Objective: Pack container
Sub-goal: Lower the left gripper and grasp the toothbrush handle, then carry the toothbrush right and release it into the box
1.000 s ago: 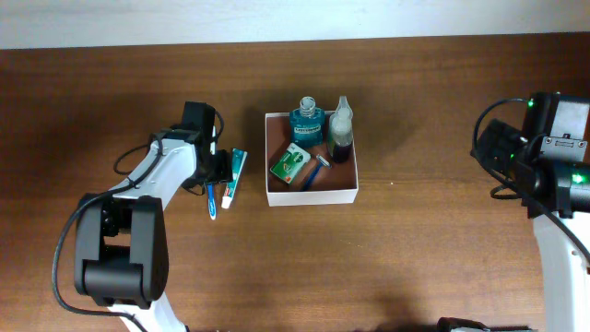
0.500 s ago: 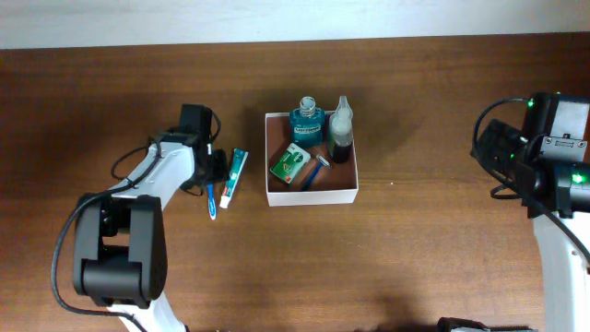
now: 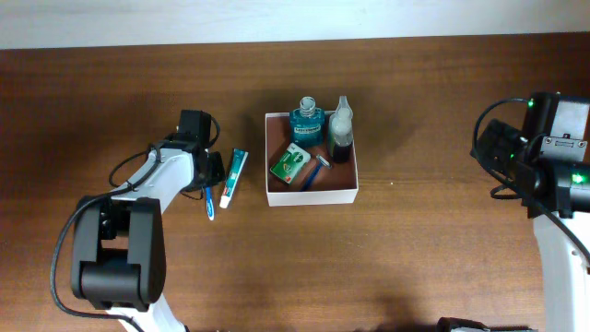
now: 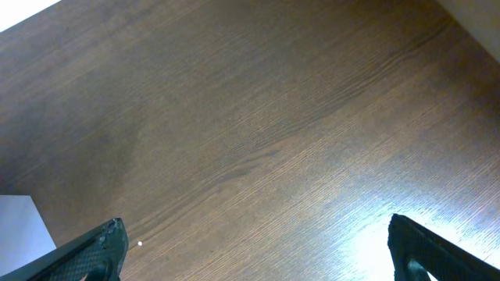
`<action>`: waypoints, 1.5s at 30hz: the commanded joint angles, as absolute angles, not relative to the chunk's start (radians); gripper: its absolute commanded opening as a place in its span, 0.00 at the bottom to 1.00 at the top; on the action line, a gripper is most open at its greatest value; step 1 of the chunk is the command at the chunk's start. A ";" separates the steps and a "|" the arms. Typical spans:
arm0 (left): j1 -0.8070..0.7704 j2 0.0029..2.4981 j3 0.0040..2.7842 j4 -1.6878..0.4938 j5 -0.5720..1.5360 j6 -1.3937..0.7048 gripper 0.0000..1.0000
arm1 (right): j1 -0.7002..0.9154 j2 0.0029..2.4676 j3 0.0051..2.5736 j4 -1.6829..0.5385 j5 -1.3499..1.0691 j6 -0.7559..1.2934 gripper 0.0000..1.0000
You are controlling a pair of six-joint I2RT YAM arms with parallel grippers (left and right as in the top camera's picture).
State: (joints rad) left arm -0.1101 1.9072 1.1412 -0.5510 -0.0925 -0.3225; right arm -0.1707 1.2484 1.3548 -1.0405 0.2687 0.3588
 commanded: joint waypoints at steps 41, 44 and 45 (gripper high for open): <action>-0.480 1.819 1.412 -0.587 0.109 -0.471 0.11 | -0.177 1.248 1.364 -1.037 0.273 0.360 0.99; -0.480 1.832 1.412 -0.587 0.109 -0.471 0.11 | -0.177 1.248 1.364 -1.037 0.273 0.360 0.99; -0.480 1.832 1.412 -0.587 0.109 -0.471 0.11 | -0.177 1.248 1.364 -1.037 0.273 0.360 0.99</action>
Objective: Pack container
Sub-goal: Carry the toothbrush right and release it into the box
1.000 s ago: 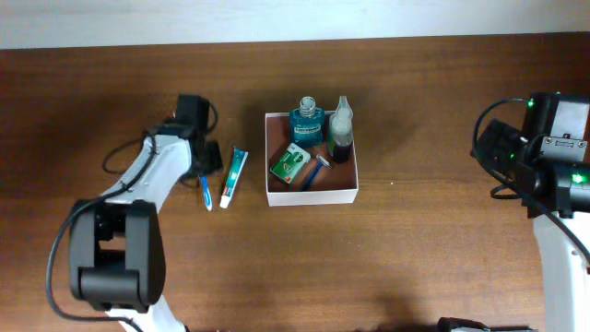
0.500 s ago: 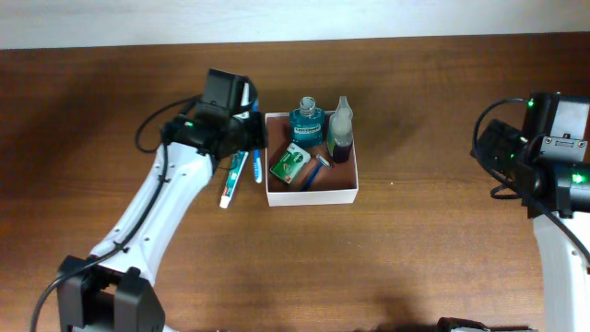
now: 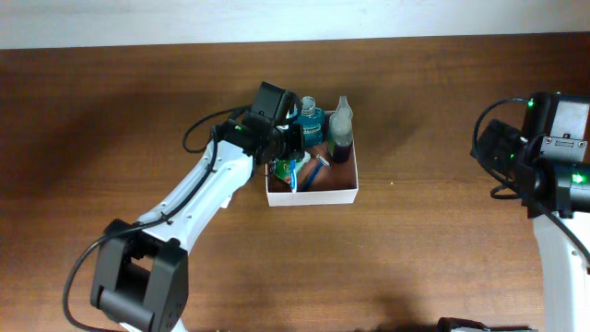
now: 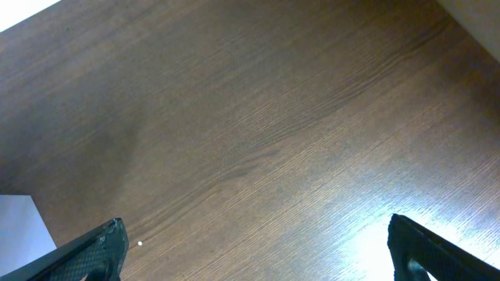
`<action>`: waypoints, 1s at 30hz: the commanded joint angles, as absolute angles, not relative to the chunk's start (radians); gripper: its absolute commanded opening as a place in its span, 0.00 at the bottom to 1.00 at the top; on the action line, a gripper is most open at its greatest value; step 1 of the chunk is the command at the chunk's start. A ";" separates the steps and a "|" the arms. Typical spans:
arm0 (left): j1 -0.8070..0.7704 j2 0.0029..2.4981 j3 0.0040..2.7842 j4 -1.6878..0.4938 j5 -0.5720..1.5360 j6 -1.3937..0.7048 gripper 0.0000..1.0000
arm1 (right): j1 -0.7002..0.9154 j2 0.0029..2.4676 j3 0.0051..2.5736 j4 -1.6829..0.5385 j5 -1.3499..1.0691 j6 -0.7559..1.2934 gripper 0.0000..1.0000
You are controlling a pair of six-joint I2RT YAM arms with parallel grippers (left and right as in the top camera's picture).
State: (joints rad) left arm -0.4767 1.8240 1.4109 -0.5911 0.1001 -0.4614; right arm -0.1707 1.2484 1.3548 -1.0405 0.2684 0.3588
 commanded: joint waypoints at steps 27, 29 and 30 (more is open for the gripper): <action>-0.454 1.725 1.417 -0.618 0.036 -0.402 0.51 | -0.177 1.248 1.364 -1.037 0.273 0.360 0.99; -0.440 1.695 1.417 -0.654 -0.017 -0.396 0.50 | -0.177 1.248 1.364 -1.037 0.273 0.360 0.99; -0.430 1.682 1.417 -0.677 -0.041 -0.385 0.50 | -0.177 1.248 1.364 -1.037 0.273 0.360 0.99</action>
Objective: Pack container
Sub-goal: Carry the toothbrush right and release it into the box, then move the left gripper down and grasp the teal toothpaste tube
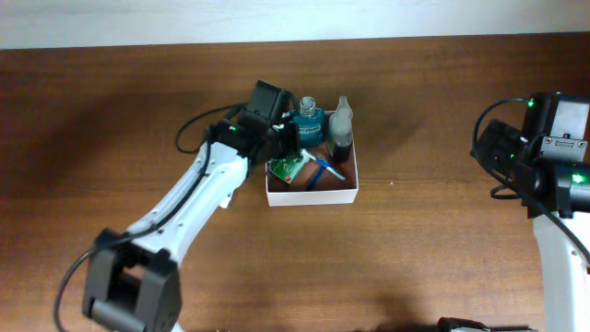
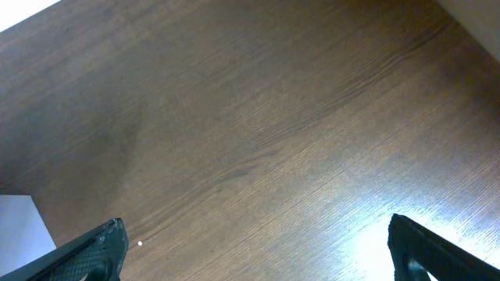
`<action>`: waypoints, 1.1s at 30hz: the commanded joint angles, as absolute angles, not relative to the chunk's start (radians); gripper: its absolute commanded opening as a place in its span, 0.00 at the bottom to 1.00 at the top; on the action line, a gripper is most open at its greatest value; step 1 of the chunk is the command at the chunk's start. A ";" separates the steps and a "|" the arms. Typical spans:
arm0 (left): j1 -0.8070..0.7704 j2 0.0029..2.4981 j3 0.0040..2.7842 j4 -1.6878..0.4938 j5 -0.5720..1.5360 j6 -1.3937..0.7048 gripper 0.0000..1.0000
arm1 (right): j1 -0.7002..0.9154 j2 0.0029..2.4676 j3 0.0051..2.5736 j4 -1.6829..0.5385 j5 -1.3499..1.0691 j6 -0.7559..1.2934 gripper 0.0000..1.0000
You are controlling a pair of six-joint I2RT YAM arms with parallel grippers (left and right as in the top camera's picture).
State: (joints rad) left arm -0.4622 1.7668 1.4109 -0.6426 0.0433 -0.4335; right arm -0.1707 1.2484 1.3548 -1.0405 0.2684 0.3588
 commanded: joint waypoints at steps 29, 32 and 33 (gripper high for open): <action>-0.193 1.670 1.066 -0.536 0.024 -0.062 0.51 | -0.177 1.248 1.364 -1.037 0.273 0.360 0.99; -0.193 1.671 1.018 -0.479 0.024 -0.062 0.51 | -0.177 1.248 1.364 -1.037 0.273 0.360 0.99; -0.193 1.672 1.002 -0.459 0.024 -0.062 0.51 | -0.177 1.248 1.364 -1.037 0.273 0.360 0.99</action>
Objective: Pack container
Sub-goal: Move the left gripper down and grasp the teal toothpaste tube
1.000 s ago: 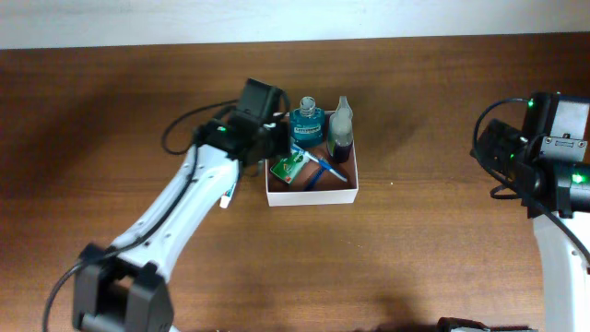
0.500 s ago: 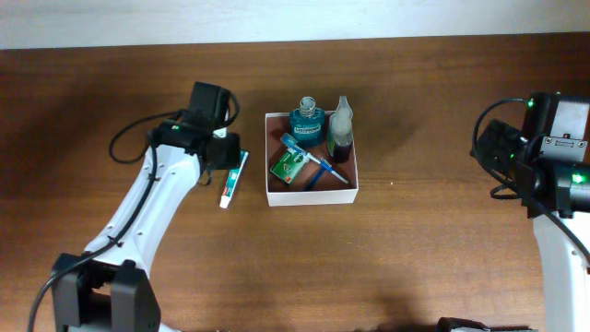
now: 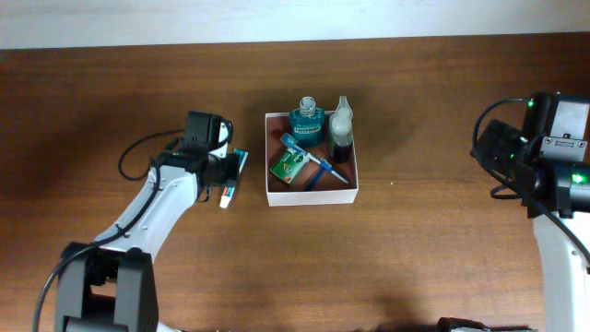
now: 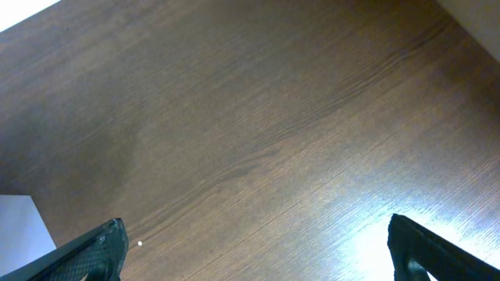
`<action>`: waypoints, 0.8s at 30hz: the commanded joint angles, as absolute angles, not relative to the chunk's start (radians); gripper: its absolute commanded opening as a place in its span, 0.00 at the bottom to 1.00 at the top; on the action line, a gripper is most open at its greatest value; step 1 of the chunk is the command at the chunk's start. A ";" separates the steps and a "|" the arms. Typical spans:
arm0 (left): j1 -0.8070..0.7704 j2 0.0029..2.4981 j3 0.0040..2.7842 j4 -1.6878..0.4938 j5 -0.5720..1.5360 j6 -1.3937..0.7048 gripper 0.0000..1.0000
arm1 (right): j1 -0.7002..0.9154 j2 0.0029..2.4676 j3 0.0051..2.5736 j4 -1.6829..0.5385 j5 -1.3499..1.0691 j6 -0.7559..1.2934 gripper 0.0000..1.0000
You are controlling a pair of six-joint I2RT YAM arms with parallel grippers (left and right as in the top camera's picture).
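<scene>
The white box (image 3: 312, 195) stands mid-table. In it are a blue mouthwash bottle (image 3: 307, 119), a dark bottle with a clear cap (image 3: 340, 131), a green packet (image 3: 290, 165), a razor (image 3: 312, 179) and a blue toothbrush (image 3: 314, 158) lying slantwise across them. A toothpaste tube (image 3: 228, 192) lies on the table left of the box. My left gripper (image 3: 224, 171) is over the tube's middle, its jaws apparently spread and not closed on it. My right gripper (image 4: 254, 261) is open over bare wood at the far right.
The brown wooden table (image 3: 415, 249) runs to a white wall strip at the back. A corner of the white box (image 4: 16, 226) shows at the lower left of the right wrist view. My right arm (image 3: 548, 157) stands at the table's right edge.
My left gripper has moved from the box back to the left, over the toothpaste tube. The toothbrush stays in the box, lying across the other items. The right arm has not moved.
My left gripper was at the toothbrush lying on the table beside the toothpaste. Then it was over the box with the toothbrush. Then the toothbrush lay in the box under the gripper. Now the gripper is at the toothpaste tube.
</scene>
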State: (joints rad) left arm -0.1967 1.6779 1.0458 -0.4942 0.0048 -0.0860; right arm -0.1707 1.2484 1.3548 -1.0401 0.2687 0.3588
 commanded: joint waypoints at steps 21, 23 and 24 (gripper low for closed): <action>-0.193 1.836 0.935 -0.296 0.090 -0.051 0.46 | -0.177 1.248 1.364 -1.037 0.273 0.360 0.99; -0.193 1.835 0.937 -0.295 0.090 -0.051 0.32 | -0.177 1.248 1.364 -1.037 0.273 0.360 0.99; -0.193 1.835 0.938 -0.295 0.090 -0.051 0.30 | -0.177 1.248 1.364 -1.037 0.273 0.360 0.99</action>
State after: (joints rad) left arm -0.1967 1.8004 0.9447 -0.2878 0.0753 -0.0574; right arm -0.1707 1.2484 1.3548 -1.0405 0.2684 0.3584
